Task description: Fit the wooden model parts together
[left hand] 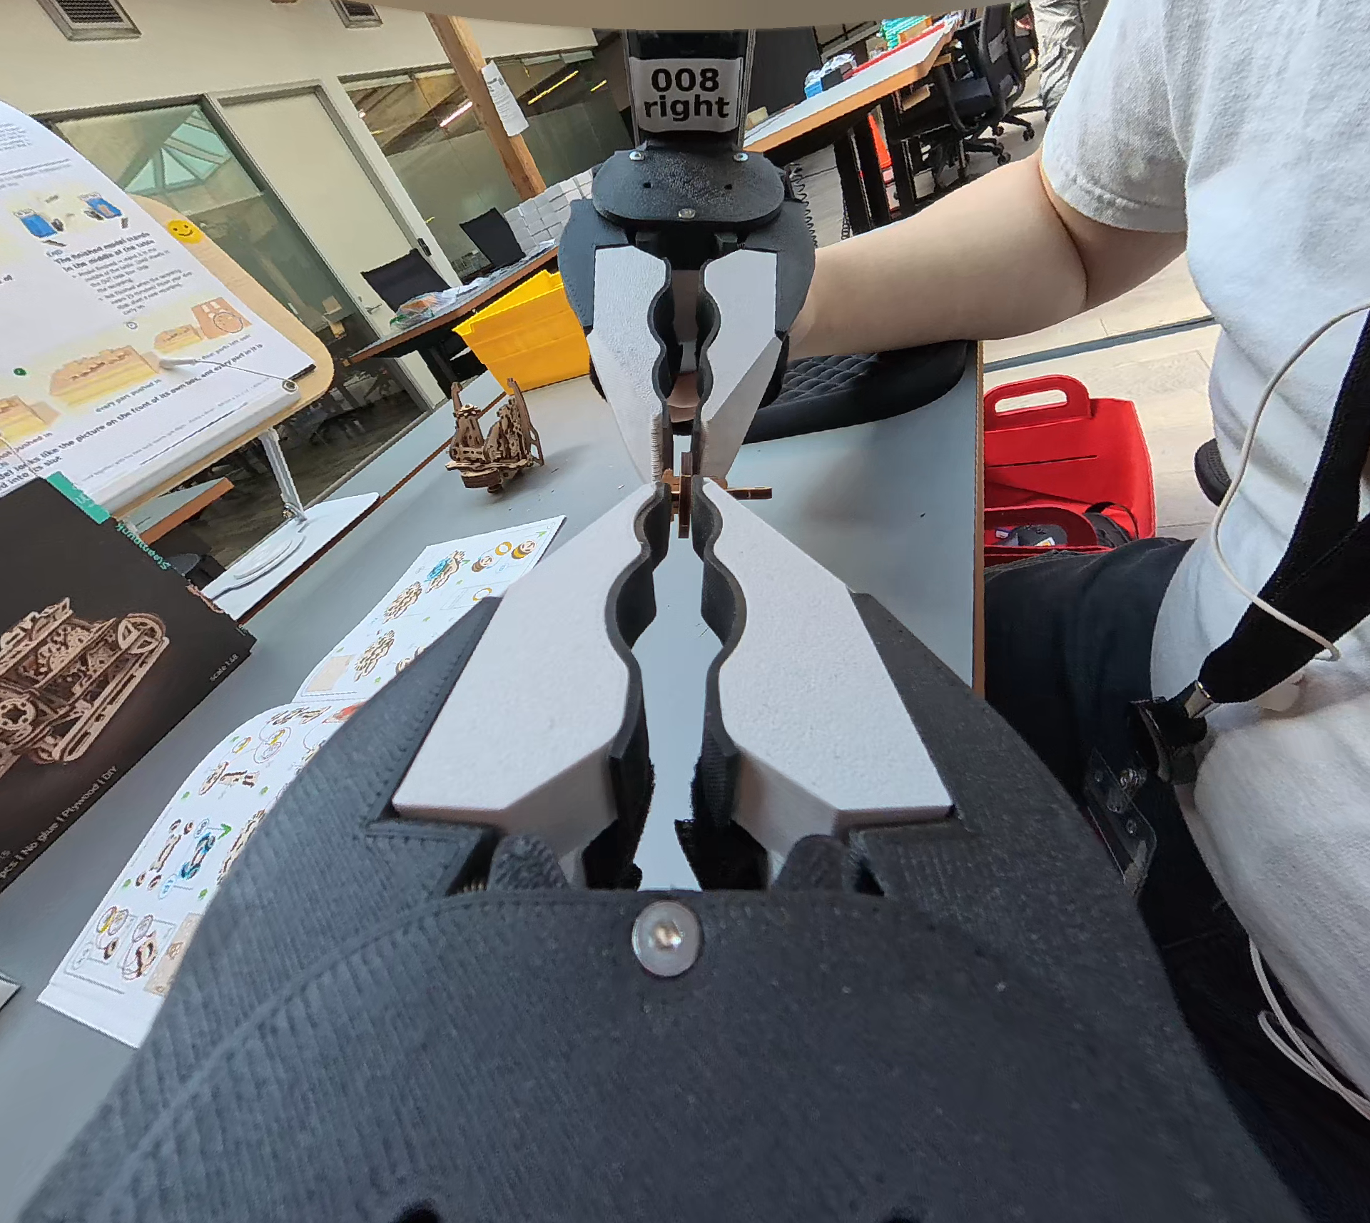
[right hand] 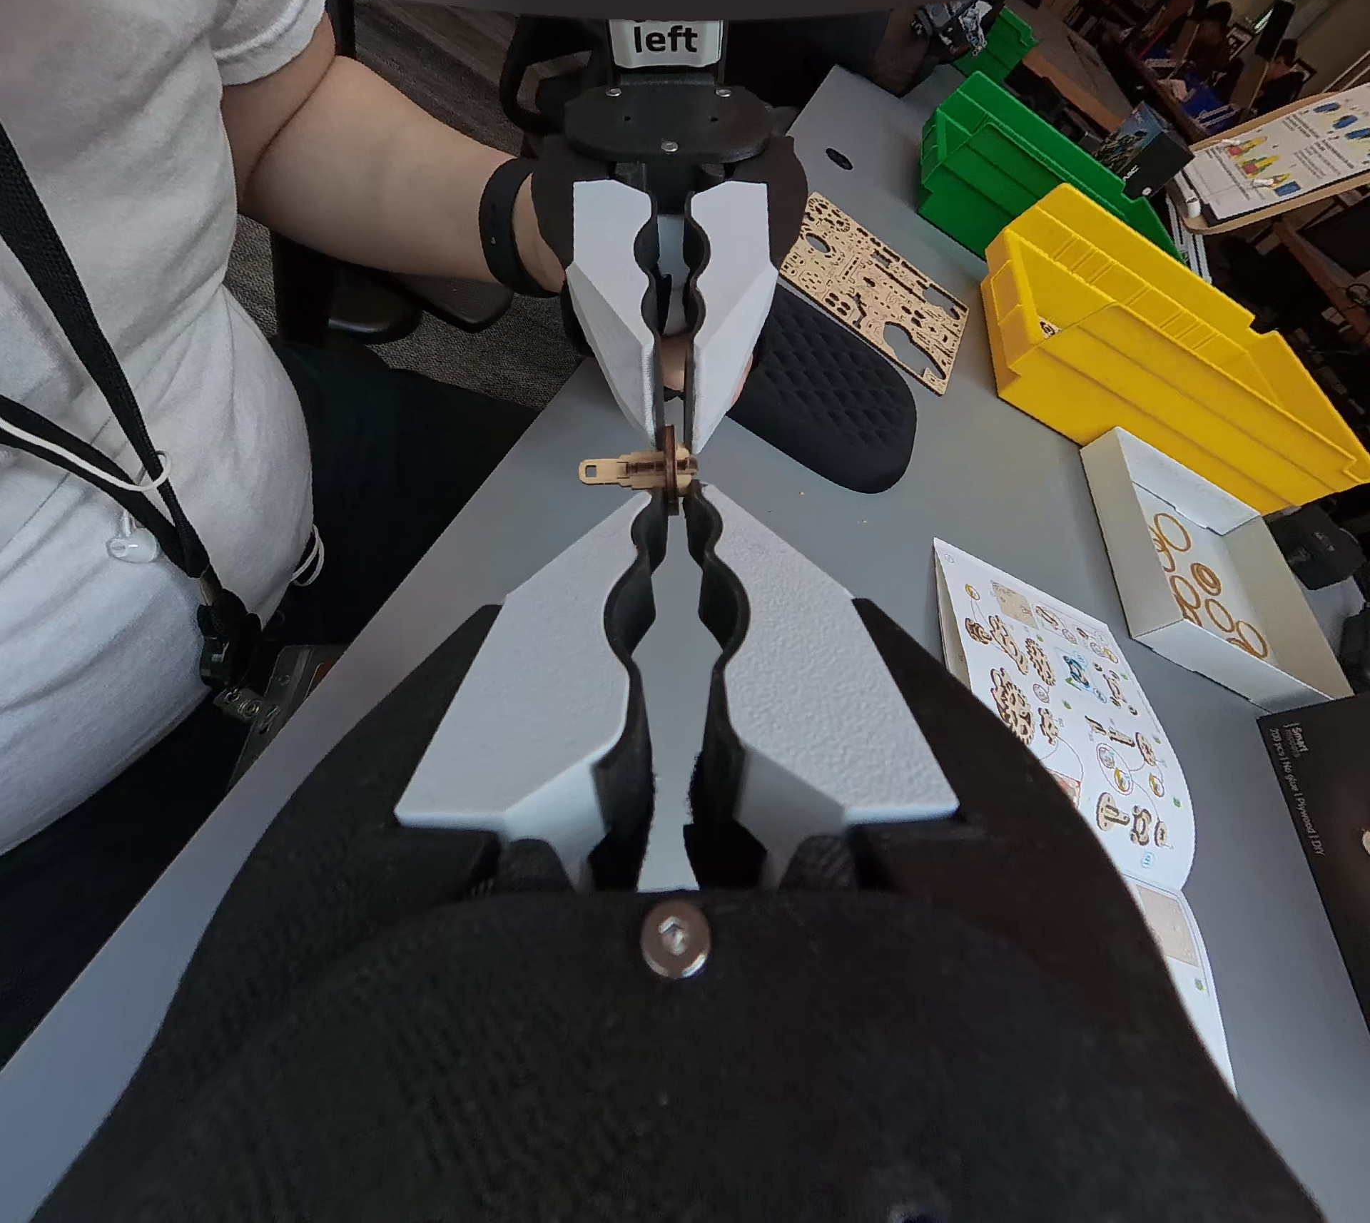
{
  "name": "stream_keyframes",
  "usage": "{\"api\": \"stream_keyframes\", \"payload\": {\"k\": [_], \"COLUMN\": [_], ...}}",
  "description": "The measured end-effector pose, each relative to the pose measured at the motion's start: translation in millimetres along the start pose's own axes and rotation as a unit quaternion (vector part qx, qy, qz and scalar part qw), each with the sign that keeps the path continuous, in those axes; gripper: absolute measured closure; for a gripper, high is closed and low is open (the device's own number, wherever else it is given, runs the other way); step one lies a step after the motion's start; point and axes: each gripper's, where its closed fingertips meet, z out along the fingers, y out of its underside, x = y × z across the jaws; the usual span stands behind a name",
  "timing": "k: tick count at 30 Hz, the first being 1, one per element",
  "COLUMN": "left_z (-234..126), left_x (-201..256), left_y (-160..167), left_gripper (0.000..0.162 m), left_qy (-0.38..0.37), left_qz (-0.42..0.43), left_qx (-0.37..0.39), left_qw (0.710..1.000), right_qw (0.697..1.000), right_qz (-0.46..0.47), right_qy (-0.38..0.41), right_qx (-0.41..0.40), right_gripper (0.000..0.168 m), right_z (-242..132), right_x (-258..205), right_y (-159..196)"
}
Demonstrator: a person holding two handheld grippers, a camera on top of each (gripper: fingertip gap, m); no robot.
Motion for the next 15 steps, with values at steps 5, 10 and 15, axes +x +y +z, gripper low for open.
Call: {"api": "stream_keyframes", "payload": {"k": [5, 10, 15], "left_z": [-0.8, -1.4, -1.9], "left_x": [1.5, -3.3, -11.4], "left_y": [0.8, -0.8, 1.7], "left_gripper": [0.159, 0.159, 0.159], "left_qy": [0.006, -0.013, -0.035], "left_qz": [-0.002, -0.003, -0.015], "left_qx": [0.0, 0.011, 0.008], "left_qw": [1.0, 1.0, 0.999], "right_qw": [1.0, 1.0, 0.999], "right_qz": [-0.005, 0.02, 0.039], "right_qy": [-0.003, -0.005, -0.017], "right_qx": [-0.001, 0.019, 0.017], "right_gripper": [0.165, 0.164, 0.141], "right_z": [0.9, 0.6, 1.3], "right_x": [-1.5, 2.3, 1.8], "right_y": [0.5, -0.5, 2.6]}}
